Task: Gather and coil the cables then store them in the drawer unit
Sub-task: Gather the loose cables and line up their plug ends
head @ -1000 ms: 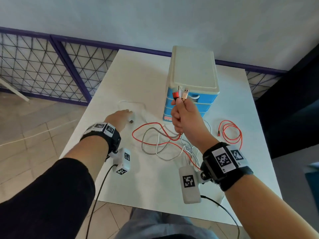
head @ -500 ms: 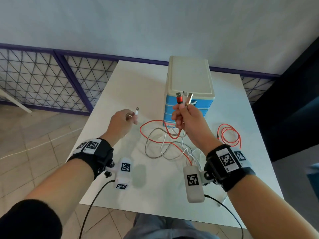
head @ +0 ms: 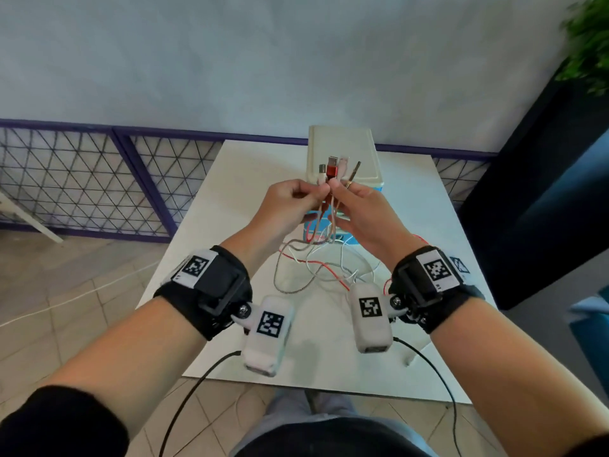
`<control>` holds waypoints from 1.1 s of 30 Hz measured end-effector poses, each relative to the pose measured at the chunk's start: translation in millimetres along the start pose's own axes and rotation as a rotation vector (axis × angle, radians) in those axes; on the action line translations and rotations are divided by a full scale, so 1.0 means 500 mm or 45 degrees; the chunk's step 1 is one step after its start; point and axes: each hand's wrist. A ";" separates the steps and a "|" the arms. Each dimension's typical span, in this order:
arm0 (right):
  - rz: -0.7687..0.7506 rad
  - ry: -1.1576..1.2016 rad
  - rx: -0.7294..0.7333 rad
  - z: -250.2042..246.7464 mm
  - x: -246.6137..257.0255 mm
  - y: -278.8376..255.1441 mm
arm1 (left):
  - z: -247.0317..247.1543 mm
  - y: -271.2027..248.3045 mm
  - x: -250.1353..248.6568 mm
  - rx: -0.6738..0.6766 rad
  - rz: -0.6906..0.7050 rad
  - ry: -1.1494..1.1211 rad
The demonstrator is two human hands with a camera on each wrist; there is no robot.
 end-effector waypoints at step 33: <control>-0.020 0.111 -0.150 -0.078 0.012 0.016 | 0.058 -0.076 0.095 0.493 0.910 1.043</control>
Point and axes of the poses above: each hand's wrist, its own y-axis towards the middle knuckle, its own z-axis out of the palm, x = y × z, and after that the axes turned 8 degrees about -x, right-handed
